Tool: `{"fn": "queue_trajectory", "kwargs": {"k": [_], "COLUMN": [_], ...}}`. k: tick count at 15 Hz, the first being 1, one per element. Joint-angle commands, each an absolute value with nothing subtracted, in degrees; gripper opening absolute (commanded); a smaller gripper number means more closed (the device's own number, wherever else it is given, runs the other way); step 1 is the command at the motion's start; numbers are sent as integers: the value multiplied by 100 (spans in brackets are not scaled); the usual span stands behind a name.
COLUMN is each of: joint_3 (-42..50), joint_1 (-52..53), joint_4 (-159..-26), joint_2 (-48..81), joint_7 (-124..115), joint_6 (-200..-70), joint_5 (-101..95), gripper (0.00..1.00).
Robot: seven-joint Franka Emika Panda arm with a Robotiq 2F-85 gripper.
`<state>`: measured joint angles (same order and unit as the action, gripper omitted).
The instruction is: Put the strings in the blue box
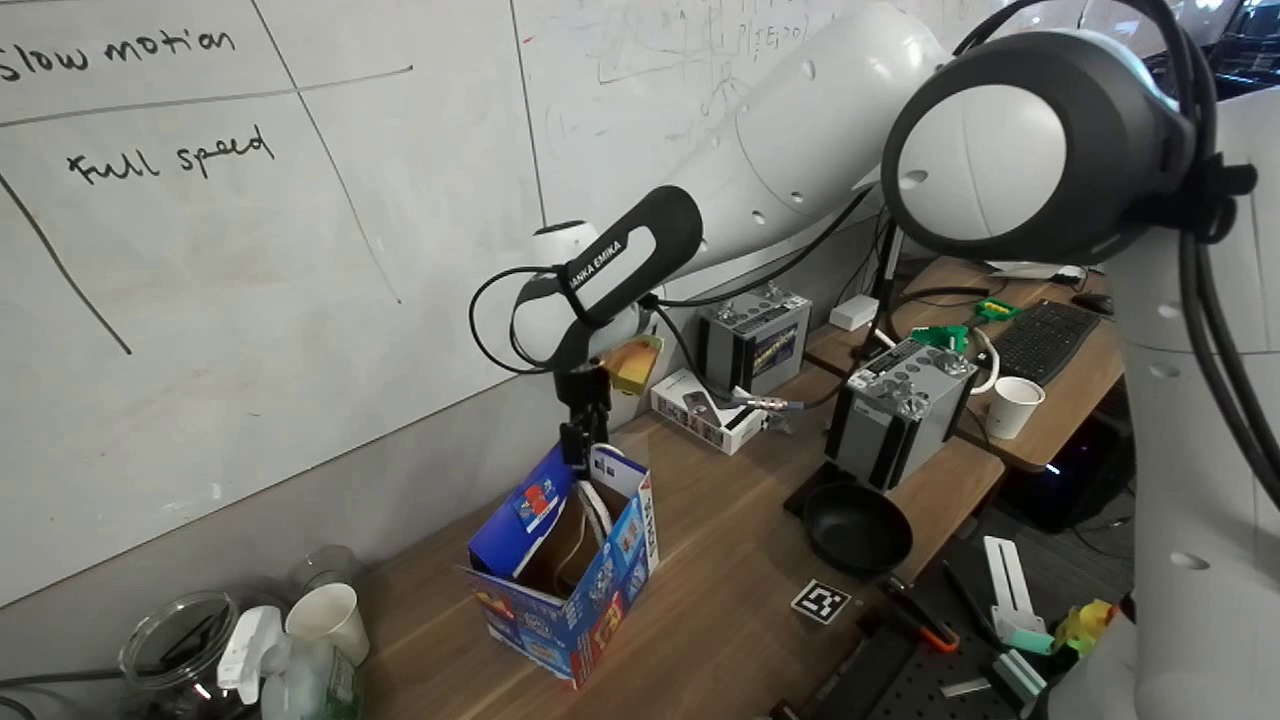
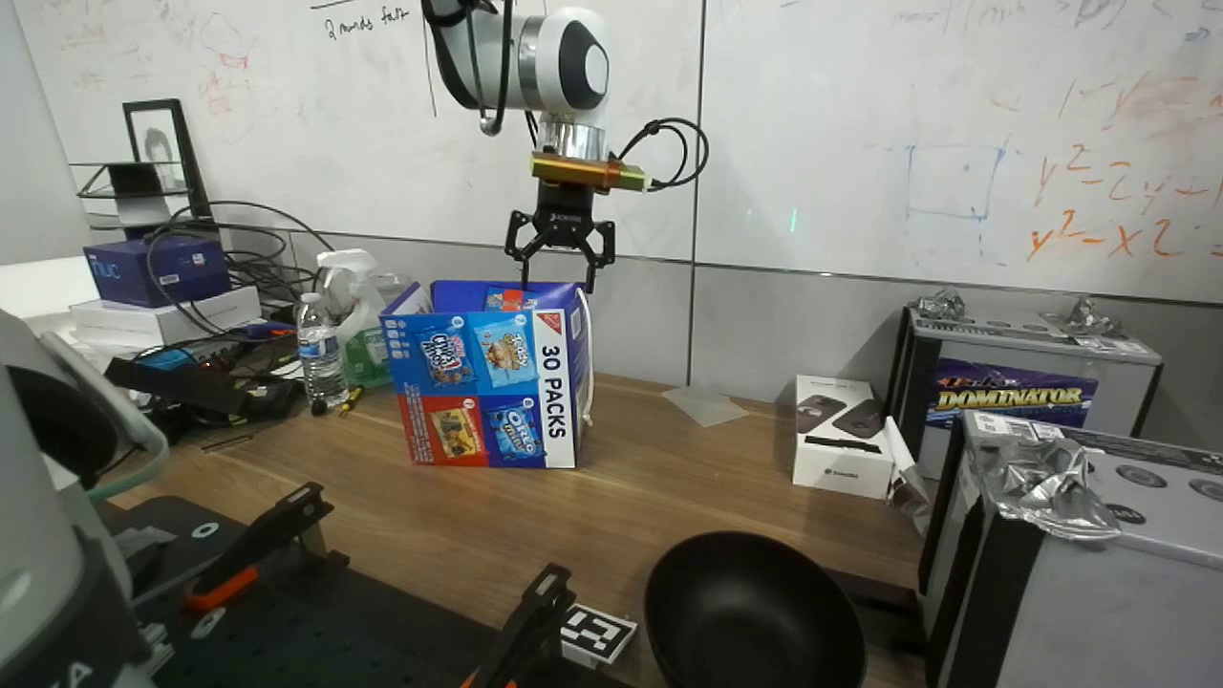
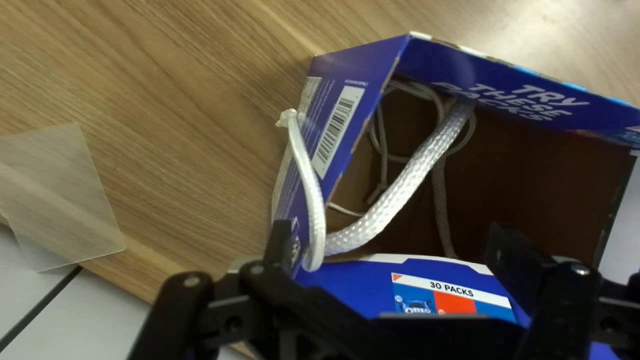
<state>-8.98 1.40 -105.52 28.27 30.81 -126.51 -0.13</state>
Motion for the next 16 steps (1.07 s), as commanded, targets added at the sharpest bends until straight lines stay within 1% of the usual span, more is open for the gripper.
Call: {"fn": "queue_trajectory", "kwargs": {"k": [1, 16], "joint_3": [-959, -935], "joint_1": [79, 2], "joint_4": [-10789, -10956], "joint_2": [2486, 2556], "joint_7": [3147, 3171], "joint_6": [-12727, -12768], "joint_5": [-18, 25], "gripper": [100, 100]}}
